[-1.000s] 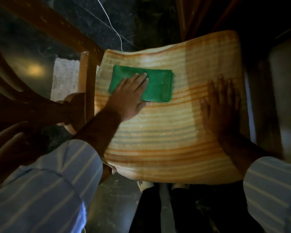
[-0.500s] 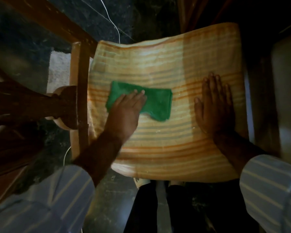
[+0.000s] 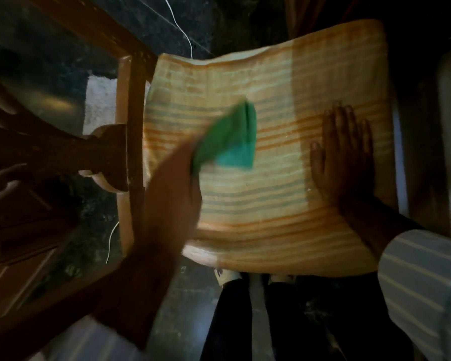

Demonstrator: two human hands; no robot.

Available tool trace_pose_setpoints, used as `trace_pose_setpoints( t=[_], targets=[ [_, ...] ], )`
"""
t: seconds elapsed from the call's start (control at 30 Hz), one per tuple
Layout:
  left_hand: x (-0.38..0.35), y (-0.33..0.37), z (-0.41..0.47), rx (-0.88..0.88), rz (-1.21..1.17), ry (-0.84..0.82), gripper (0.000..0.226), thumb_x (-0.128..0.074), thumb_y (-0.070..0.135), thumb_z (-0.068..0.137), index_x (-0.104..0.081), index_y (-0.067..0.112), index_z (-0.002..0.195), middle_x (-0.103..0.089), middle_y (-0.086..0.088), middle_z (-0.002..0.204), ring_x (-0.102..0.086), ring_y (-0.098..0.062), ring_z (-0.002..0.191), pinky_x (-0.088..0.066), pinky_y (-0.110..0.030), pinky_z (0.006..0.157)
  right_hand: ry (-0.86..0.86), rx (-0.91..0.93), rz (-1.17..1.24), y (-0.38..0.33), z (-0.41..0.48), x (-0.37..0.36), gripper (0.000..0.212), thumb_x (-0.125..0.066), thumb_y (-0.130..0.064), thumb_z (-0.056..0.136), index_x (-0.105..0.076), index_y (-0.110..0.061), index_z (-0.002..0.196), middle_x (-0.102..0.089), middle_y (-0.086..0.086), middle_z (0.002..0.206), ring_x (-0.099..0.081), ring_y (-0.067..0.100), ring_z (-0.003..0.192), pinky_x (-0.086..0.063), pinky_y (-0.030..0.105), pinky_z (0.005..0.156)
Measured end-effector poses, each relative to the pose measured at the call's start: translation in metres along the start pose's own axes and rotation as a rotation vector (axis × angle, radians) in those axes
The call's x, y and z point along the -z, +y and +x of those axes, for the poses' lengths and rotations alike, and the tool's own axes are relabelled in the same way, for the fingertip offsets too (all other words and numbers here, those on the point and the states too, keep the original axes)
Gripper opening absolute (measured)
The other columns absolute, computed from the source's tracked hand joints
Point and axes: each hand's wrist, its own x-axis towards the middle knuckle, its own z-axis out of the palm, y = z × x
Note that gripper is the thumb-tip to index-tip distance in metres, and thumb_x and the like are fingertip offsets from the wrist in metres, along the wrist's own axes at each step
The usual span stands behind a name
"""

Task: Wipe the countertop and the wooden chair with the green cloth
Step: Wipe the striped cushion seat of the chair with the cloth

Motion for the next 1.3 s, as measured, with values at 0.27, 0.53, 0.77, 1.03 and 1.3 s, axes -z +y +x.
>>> trace_pose_setpoints(
  t=[0.27, 0.53, 0.77, 1.03, 1.3],
  targets=[
    [-0.053, -0.066, 0.138, -0.090, 0.377, -0.208, 0.051, -0.040, -0.002, 0.098, -0.042, 0.008, 0.148, -0.038, -0.012, 0.159, -0.031, -0.027, 0.148, -0.019, -0.042, 0.123, -0.031, -0.010, 0.003, -0.001, 0.000, 0.006, 0.062, -0.028, -0.038, 0.111, -0.026, -0.008, 0.164, -0.025, 0.014, 0.173, -0.021, 0.030, 0.162, -0.017, 0.052, 0.131],
    [-0.071, -0.061, -0.025, -0.012, 0.381, -0.236, 0.059, -0.042, -0.007, 0.087, -0.044, 0.002, 0.146, -0.041, -0.017, 0.155, -0.036, -0.035, 0.145, -0.023, -0.052, 0.121, -0.003, -0.027, 0.023, -0.002, 0.000, 0.004, 0.061, -0.031, -0.040, 0.111, -0.028, -0.010, 0.164, -0.027, 0.012, 0.173, -0.024, 0.028, 0.162, -0.019, 0.052, 0.131],
    [-0.051, -0.010, -0.107, -0.019, 0.272, -0.373, 0.053, -0.043, 0.004, 0.081, -0.063, -0.002, 0.129, -0.060, -0.018, 0.138, -0.058, -0.035, 0.127, -0.040, -0.047, 0.109, -0.069, -0.016, 0.112, 0.006, 0.001, 0.013, 0.059, -0.035, -0.037, 0.109, -0.036, -0.009, 0.161, -0.032, 0.014, 0.171, -0.028, 0.031, 0.160, -0.021, 0.052, 0.130],
    [-0.061, 0.053, 0.049, -0.065, 0.109, 0.051, 0.042, -0.048, 0.005, 0.099, -0.051, 0.007, 0.141, -0.060, -0.012, 0.139, -0.055, -0.028, 0.131, -0.043, -0.044, 0.111, -0.099, -0.120, 0.038, 0.010, -0.031, 0.023, 0.058, -0.029, -0.034, 0.110, -0.028, -0.014, 0.165, -0.027, 0.008, 0.173, -0.023, 0.030, 0.162, -0.020, 0.051, 0.130],
    [-0.156, 0.057, 0.082, -0.236, 0.451, -0.316, 0.064, -0.021, 0.006, 0.089, -0.034, 0.005, 0.152, -0.029, -0.014, 0.162, -0.023, -0.029, 0.151, -0.012, -0.046, 0.122, -0.079, -0.141, 0.041, 0.008, -0.034, 0.018, 0.058, -0.030, -0.031, 0.109, -0.029, -0.013, 0.164, -0.027, 0.007, 0.174, -0.023, 0.028, 0.162, -0.019, 0.052, 0.131]
  ],
)
